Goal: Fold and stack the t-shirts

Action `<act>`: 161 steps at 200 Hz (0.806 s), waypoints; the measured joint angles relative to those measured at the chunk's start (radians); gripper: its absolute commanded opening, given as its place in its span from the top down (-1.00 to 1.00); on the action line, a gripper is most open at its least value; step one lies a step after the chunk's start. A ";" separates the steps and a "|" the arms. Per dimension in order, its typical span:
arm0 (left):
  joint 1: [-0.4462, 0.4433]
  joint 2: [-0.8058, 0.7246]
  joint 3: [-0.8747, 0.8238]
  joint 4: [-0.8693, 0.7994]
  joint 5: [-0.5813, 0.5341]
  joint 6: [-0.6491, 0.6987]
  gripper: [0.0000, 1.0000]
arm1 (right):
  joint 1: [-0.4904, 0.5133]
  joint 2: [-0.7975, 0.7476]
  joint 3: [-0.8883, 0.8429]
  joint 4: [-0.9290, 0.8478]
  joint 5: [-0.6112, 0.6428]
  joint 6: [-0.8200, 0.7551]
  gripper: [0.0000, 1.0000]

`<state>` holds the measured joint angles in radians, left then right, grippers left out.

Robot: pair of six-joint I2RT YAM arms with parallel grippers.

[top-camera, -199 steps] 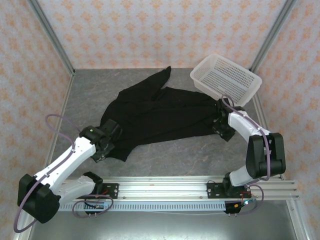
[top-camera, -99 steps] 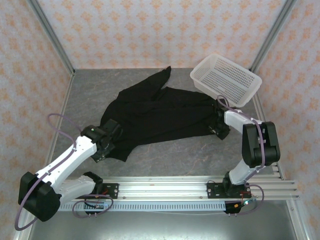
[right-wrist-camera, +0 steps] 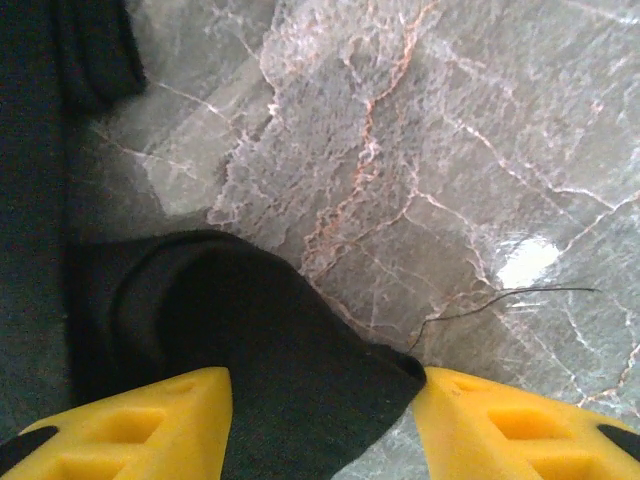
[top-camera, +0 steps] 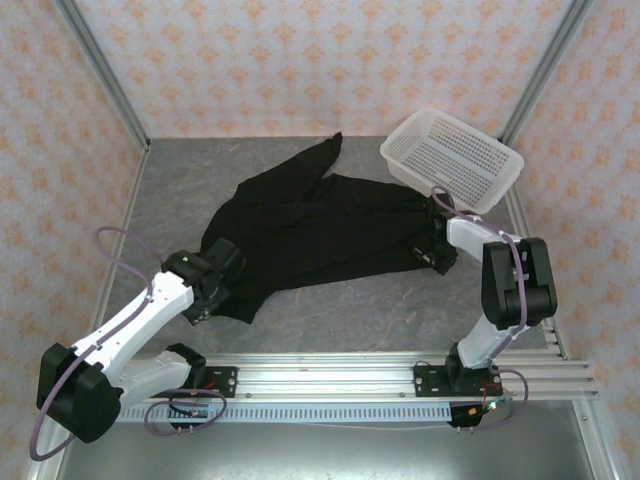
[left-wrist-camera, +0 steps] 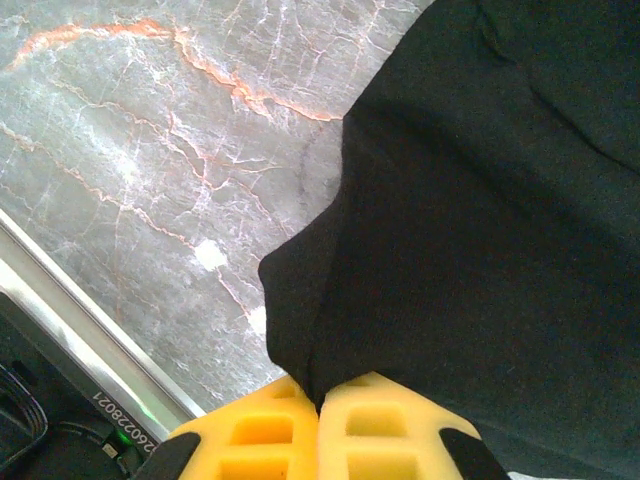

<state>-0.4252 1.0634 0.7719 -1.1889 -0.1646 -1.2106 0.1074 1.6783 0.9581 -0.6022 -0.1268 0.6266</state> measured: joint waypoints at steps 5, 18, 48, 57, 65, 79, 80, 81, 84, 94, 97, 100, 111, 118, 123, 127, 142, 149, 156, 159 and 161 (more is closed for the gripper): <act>0.000 0.000 0.000 0.000 0.000 0.001 1.00 | 0.000 0.002 0.004 -0.004 0.000 -0.001 0.02; 0.000 0.003 0.000 0.001 0.000 0.005 1.00 | 0.000 0.007 0.006 -0.012 0.005 -0.005 0.34; 0.000 0.004 0.005 0.006 0.000 0.008 1.00 | -0.013 0.011 0.018 -0.053 0.022 -0.015 1.00; 0.000 0.004 0.013 0.007 0.000 0.013 1.00 | -0.013 0.008 0.022 -0.051 0.021 -0.009 1.00; 0.000 0.004 0.022 0.008 -0.001 0.018 1.00 | -0.007 0.003 0.024 -0.043 0.016 -0.014 1.00; 0.000 0.003 0.047 0.012 -0.003 0.034 1.00 | 0.013 -0.034 0.024 -0.046 0.014 -0.010 1.00; 0.000 0.003 0.048 0.012 -0.004 0.035 1.00 | 0.016 -0.040 0.025 -0.047 0.014 -0.010 1.00; 0.000 0.003 0.050 0.012 -0.004 0.035 1.00 | 0.017 -0.043 0.025 -0.047 0.014 -0.010 1.00; 0.000 0.003 0.057 0.011 -0.006 0.036 1.00 | 0.023 -0.057 0.025 -0.050 0.014 -0.010 1.00; 0.000 0.003 0.085 0.012 -0.016 0.048 1.00 | 0.051 -0.124 0.039 -0.073 0.019 -0.008 1.00; 0.000 0.002 0.094 0.011 -0.020 0.050 1.00 | 0.060 -0.142 0.045 -0.080 0.022 -0.007 1.00; 0.000 0.001 0.105 0.011 -0.024 0.055 1.00 | 0.069 -0.165 0.054 -0.089 0.022 -0.006 1.00; 0.001 -0.005 0.148 0.011 -0.040 0.068 1.00 | 0.105 -0.246 0.093 -0.115 0.029 -0.002 1.00; 0.001 -0.014 0.178 0.012 -0.054 0.078 1.00 | 0.124 -0.294 0.120 -0.125 0.030 0.002 1.00; 0.001 -0.022 0.204 0.012 -0.065 0.086 1.00 | 0.136 -0.332 0.140 -0.132 0.031 0.005 1.00; 0.001 -0.029 0.225 0.012 -0.076 0.088 1.00 | 0.143 -0.363 0.157 -0.139 0.031 0.007 1.00; 0.001 -0.062 0.306 0.015 -0.115 0.108 1.00 | 0.152 -0.456 0.210 -0.160 0.031 0.013 1.00; 0.001 -0.078 0.339 0.018 -0.134 0.114 1.00 | 0.152 -0.488 0.230 -0.169 0.031 0.016 1.00; 0.001 -0.100 0.374 0.023 -0.154 0.122 1.00 | 0.152 -0.520 0.252 -0.180 0.032 0.016 1.00; 0.001 -0.106 0.383 0.024 -0.160 0.125 1.00 | 0.152 -0.530 0.259 -0.184 0.032 0.016 1.00; 0.001 -0.115 0.393 0.025 -0.167 0.129 1.00 | 0.152 -0.540 0.266 -0.188 0.032 0.016 1.00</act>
<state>-0.4240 0.9485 1.1648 -1.1637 -0.3313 -1.0821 0.2592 1.1381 1.2240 -0.7898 -0.0948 0.6422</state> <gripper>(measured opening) 0.046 0.040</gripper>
